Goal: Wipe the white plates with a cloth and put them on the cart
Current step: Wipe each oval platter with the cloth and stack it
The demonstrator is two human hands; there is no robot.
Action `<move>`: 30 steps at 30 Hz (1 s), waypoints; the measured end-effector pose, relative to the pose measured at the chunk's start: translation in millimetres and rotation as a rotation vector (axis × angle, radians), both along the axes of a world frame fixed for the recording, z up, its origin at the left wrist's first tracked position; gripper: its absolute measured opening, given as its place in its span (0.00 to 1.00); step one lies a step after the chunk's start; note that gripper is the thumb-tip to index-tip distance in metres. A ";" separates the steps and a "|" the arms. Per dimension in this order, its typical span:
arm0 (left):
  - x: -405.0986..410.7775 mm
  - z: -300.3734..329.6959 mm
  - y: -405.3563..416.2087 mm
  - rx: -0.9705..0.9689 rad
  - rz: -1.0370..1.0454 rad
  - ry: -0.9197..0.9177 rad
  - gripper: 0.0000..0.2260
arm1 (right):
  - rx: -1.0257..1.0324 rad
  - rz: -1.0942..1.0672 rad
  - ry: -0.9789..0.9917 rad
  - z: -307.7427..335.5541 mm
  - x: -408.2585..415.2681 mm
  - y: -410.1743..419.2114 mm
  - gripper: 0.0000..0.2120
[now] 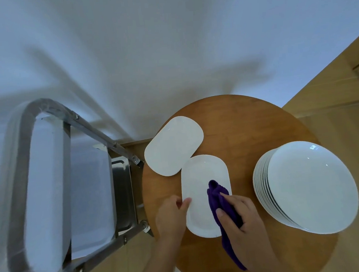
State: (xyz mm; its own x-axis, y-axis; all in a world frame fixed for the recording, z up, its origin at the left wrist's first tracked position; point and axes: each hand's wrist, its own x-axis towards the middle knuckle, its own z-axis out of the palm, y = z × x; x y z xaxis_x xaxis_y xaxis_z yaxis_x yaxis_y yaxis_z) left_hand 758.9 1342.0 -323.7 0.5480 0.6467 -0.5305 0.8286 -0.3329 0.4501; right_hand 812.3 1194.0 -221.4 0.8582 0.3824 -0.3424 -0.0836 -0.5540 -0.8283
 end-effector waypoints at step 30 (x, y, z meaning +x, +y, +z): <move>6.6 190.7 -56.6 -0.735 0.643 -0.652 0.14 | -0.344 0.371 -0.908 89.1 -36.0 -17.3 0.21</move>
State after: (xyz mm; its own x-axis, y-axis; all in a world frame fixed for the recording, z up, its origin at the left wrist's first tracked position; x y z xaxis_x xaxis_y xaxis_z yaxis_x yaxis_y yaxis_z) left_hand 765.5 1285.3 -133.0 0.5383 0.5585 -0.6311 0.2913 0.5794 0.7612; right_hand 776.2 1176.7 -132.3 0.6961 0.6788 0.2337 0.7164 -0.6359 -0.2870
